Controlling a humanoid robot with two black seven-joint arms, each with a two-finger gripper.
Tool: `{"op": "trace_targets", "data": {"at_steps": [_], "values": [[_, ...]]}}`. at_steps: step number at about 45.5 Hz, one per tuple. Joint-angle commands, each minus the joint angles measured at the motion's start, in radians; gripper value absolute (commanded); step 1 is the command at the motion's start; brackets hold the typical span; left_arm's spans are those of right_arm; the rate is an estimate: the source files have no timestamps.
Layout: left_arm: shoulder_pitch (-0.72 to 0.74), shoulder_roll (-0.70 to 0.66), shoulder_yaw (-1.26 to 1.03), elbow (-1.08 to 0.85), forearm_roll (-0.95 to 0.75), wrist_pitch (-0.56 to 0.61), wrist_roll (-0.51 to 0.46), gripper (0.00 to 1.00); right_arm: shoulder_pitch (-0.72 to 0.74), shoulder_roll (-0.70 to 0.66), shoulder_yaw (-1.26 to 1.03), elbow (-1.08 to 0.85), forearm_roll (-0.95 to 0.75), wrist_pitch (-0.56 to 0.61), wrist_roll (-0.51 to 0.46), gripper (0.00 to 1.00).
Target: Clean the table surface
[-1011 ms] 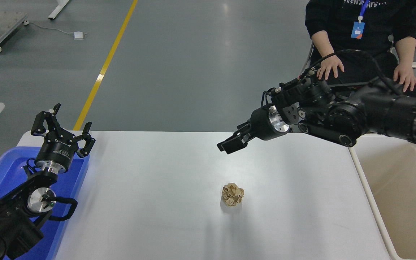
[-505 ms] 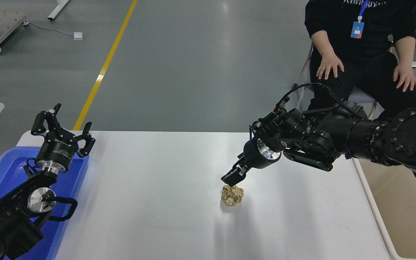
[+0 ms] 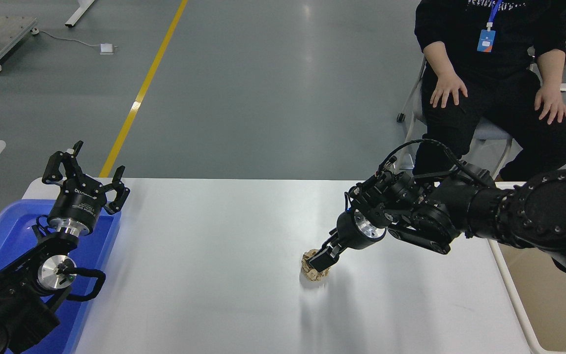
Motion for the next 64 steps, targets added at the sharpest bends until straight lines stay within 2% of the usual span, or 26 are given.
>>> {"op": "trace_targets", "data": {"at_steps": [1, 20, 30, 64], "values": [[0.000, 0.001, 0.000, 0.000, 0.000, 0.000, 0.000, 1.00, -0.033, 0.001, 0.007, -0.019, 0.000, -0.014, 0.000, 0.99], [0.000, -0.001, 0.000, 0.000, 0.000, 0.000, 0.000, 1.00, -0.117, 0.001, 0.160, -0.025, 0.012, -0.043, 0.000, 0.99], [0.000, -0.001, 0.000, 0.000, 0.000, 0.000, 0.000, 1.00, -0.145, 0.001, 0.160, -0.035, 0.014, -0.127, 0.000, 0.99], [0.000, 0.001, 0.000, 0.000, 0.000, 0.000, 0.000, 1.00, -0.190, 0.001, 0.145, -0.100, 0.014, -0.181, 0.000, 0.99]]}}
